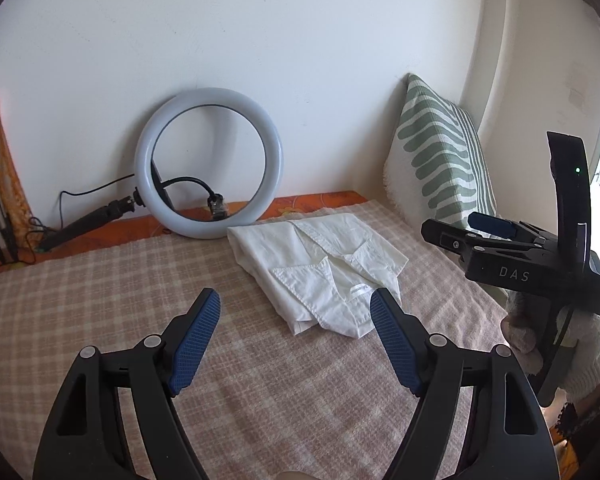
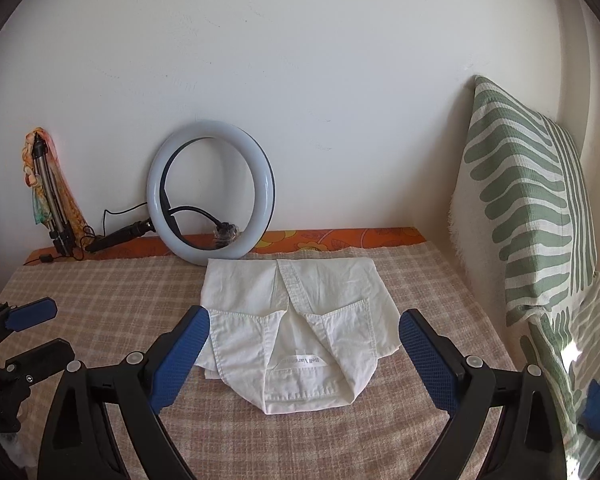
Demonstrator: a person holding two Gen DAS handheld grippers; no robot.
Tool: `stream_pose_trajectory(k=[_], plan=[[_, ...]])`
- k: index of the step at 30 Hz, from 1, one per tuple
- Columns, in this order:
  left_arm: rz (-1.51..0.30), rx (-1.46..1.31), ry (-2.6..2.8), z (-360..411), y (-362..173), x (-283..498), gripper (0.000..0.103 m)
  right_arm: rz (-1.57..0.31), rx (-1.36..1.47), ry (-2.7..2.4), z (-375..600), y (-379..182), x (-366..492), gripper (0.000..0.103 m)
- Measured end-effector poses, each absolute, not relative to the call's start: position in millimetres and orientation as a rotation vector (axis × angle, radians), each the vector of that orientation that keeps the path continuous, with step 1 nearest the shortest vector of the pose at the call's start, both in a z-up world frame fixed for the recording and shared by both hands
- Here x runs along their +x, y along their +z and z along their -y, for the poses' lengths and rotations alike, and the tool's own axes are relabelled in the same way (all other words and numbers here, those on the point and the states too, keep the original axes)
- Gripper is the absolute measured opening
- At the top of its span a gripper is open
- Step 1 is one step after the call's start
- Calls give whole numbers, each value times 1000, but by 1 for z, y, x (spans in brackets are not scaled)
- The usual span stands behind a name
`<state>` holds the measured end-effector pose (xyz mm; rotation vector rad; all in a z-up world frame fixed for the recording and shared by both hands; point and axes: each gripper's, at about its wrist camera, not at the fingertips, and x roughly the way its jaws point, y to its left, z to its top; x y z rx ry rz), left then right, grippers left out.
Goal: Fold small clothes
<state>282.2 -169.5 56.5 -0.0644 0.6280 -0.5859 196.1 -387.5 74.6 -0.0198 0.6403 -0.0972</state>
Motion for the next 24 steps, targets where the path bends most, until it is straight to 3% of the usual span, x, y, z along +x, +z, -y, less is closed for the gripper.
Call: stream_pose_trajectory(k=[24], plan=[[-592, 39, -596, 111, 31, 181, 81, -613, -13, -129, 292, 31, 98, 102]])
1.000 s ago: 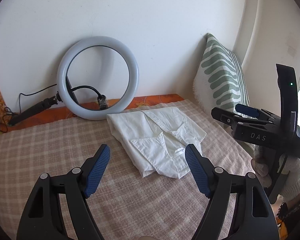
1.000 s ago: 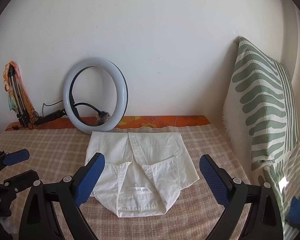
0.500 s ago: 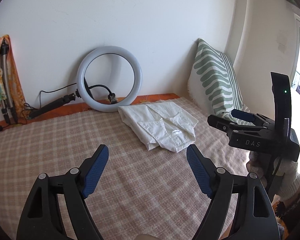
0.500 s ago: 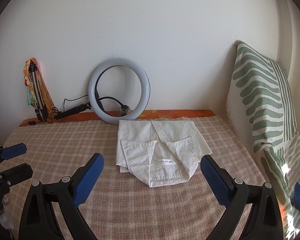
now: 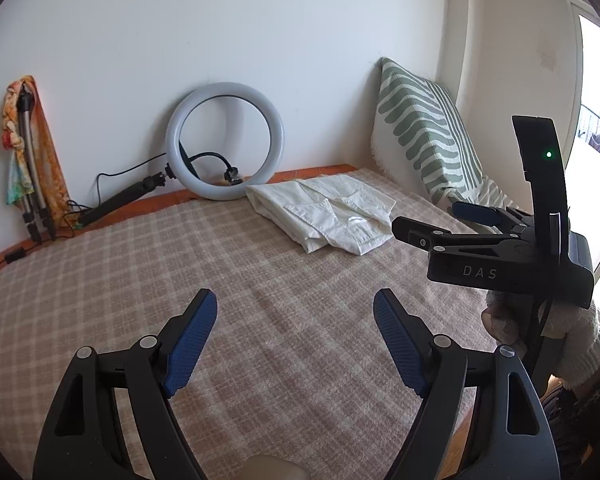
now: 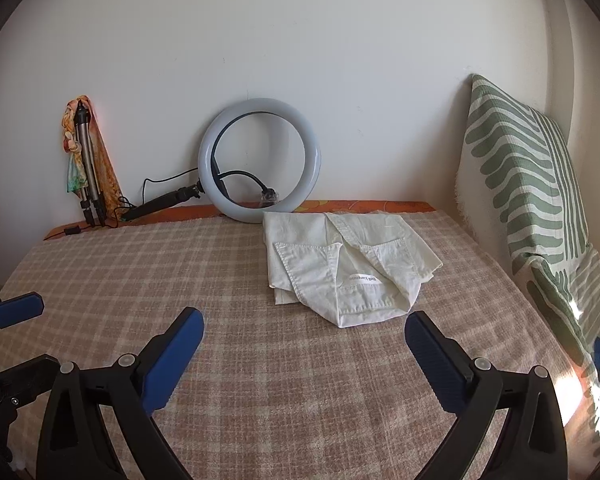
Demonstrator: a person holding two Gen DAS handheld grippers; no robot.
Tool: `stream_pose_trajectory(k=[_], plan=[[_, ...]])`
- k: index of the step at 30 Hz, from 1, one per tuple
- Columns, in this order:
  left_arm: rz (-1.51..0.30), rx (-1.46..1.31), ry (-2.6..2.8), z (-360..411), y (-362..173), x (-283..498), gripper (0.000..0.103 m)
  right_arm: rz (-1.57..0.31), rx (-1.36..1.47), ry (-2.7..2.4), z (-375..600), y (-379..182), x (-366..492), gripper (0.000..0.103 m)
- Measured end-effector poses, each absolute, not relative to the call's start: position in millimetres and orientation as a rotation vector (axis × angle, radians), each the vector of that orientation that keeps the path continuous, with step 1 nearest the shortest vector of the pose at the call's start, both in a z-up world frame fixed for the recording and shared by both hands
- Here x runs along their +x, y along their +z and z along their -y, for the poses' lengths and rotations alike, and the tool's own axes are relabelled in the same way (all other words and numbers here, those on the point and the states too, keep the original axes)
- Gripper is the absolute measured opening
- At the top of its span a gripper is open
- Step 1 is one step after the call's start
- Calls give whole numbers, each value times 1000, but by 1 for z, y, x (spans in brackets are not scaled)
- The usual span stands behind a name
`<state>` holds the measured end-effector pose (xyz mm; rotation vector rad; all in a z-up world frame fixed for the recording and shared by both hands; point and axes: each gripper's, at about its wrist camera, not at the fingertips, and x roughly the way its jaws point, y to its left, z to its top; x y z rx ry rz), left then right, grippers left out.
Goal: Fold small clothes
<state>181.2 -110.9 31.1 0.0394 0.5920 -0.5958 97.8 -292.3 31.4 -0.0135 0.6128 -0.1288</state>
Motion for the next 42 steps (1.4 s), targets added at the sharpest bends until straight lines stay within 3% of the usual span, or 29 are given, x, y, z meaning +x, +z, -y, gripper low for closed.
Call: stream_pose_trajectory(k=[9, 16, 42], plan=[[-624, 43, -537, 103, 22, 182, 81, -579, -2, -154, 290, 23, 94, 103], [-592, 59, -488, 102, 22, 179, 100, -547, -22, -169, 288, 25, 92, 103], [-614, 102, -464, 100, 15, 166, 102, -546, -10, -185, 287, 17, 89, 103]])
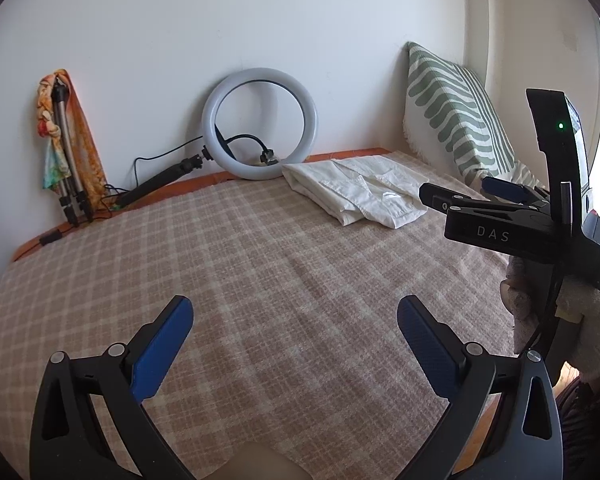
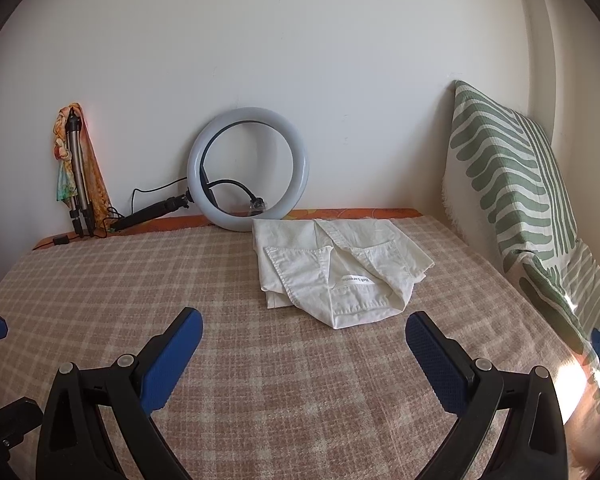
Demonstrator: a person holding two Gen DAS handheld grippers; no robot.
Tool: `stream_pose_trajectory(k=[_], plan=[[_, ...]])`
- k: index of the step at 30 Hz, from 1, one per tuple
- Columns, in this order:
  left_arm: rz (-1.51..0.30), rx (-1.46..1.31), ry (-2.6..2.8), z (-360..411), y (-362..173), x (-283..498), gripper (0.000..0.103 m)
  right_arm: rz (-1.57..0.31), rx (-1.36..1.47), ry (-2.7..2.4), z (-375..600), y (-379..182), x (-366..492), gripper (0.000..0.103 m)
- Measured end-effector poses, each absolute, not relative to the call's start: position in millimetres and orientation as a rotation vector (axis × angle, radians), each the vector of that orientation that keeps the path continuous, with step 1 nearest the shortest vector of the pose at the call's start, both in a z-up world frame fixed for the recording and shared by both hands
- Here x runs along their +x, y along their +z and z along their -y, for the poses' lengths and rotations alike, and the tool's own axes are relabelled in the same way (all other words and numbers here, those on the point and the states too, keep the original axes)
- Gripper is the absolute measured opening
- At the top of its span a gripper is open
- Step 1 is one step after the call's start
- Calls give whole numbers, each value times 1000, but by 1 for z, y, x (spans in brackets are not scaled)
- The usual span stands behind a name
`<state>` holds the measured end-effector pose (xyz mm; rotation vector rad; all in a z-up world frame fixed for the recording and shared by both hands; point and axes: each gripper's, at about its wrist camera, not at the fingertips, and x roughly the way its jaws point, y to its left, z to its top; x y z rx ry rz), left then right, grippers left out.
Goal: Fold small clothes
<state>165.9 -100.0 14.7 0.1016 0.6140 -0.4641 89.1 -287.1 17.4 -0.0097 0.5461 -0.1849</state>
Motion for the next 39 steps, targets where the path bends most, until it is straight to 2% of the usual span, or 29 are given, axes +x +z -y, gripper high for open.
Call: stream_pose_trajectory(k=[39], plan=[[-616, 105, -464, 102, 16, 164, 102, -544, 4, -181, 281, 19, 86, 103]])
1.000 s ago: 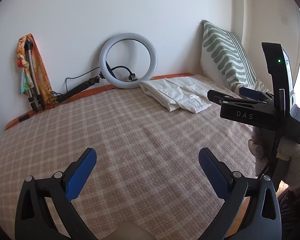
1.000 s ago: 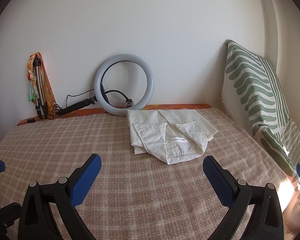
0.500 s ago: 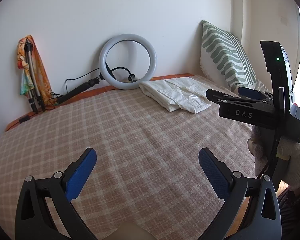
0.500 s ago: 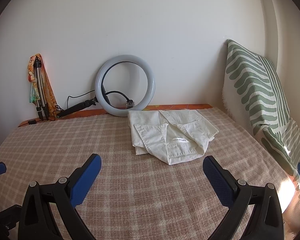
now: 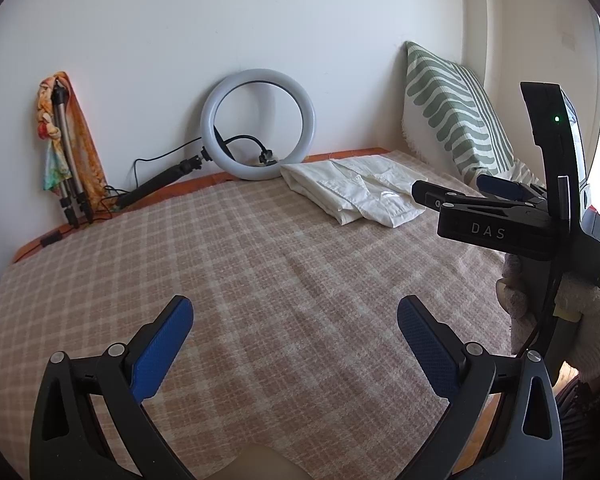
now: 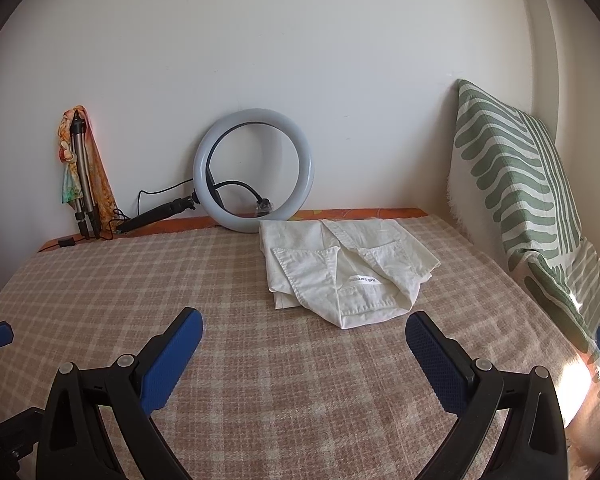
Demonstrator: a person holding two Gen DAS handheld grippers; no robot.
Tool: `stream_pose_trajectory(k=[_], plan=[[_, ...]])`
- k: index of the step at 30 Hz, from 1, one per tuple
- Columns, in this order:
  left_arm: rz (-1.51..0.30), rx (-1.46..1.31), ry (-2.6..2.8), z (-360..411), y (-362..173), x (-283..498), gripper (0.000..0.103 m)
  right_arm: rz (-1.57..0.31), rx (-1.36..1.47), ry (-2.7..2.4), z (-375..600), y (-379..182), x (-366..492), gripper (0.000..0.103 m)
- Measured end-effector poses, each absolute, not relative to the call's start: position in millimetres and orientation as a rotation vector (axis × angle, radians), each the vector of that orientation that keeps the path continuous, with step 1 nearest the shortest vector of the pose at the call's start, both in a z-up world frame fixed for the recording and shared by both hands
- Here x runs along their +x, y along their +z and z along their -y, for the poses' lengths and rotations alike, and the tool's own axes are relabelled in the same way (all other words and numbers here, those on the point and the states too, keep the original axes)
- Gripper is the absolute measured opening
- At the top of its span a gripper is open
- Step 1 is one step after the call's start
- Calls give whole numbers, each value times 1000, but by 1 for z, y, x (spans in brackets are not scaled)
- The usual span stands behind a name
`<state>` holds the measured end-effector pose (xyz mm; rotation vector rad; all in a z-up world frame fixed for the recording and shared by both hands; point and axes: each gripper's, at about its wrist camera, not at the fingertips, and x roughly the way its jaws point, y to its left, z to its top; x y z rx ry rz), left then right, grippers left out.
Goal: Fold small clothes
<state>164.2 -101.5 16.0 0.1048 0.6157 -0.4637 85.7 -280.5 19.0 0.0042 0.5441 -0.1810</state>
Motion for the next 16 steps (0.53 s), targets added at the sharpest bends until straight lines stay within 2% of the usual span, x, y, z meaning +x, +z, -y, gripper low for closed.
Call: stream_pose_trajectory(k=[16], plan=[[-598, 123, -459, 103, 17, 161, 102, -546, 8, -175, 278, 18, 87, 103]])
